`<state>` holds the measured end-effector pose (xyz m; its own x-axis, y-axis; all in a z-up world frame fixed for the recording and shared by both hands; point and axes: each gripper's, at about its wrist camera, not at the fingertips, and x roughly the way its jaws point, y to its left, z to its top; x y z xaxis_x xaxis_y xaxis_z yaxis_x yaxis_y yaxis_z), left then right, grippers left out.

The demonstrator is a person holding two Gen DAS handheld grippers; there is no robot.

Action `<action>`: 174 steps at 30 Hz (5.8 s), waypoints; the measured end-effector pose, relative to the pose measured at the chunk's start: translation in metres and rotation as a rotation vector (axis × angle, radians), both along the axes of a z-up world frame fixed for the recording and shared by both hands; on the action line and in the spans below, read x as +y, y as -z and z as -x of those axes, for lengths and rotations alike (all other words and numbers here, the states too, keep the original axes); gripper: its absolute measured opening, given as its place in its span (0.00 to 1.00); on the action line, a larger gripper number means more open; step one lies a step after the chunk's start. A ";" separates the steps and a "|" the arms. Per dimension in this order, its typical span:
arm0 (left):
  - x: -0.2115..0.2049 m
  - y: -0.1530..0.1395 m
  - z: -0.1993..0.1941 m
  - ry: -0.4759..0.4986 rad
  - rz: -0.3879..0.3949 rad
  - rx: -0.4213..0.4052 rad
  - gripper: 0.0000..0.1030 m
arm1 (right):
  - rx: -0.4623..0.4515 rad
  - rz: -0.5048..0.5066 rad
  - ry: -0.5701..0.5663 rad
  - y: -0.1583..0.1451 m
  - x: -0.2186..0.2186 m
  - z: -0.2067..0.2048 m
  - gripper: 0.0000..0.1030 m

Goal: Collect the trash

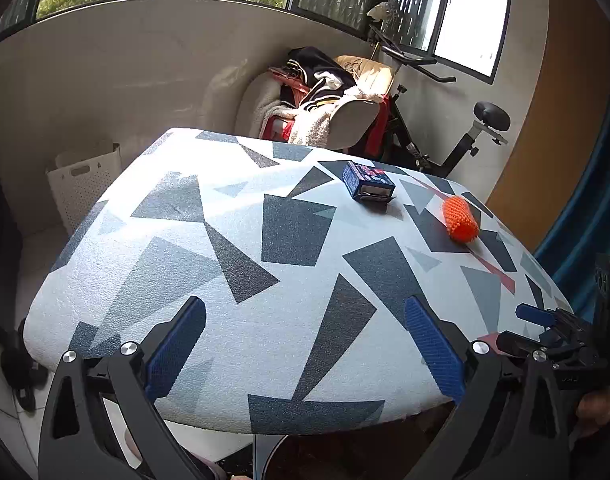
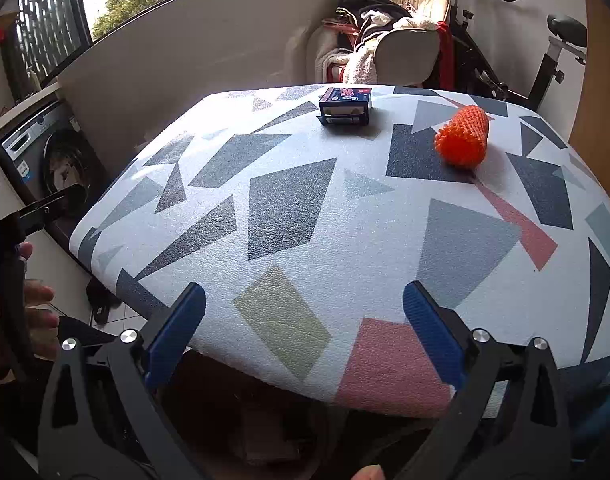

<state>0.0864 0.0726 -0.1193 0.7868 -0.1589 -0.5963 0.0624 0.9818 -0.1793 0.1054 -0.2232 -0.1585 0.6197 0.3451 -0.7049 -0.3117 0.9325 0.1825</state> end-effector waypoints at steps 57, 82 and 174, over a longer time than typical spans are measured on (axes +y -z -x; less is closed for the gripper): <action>-0.188 0.084 -0.382 0.097 -0.138 0.355 0.74 | -0.061 -0.241 0.436 0.033 -0.123 -0.211 0.26; -0.068 0.014 -0.154 0.074 -0.137 0.195 0.74 | -0.137 -0.065 0.325 -0.012 -0.083 -0.196 0.26; -0.021 -0.019 0.084 -0.076 -0.130 0.080 0.94 | 0.050 0.101 -0.087 0.005 0.053 0.069 0.94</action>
<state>0.0026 0.0521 -0.1000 0.7431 -0.0179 -0.6689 -0.0225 0.9984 -0.0516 0.0364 -0.1704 -0.1636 0.5539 0.3217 -0.7679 -0.3849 0.9168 0.1065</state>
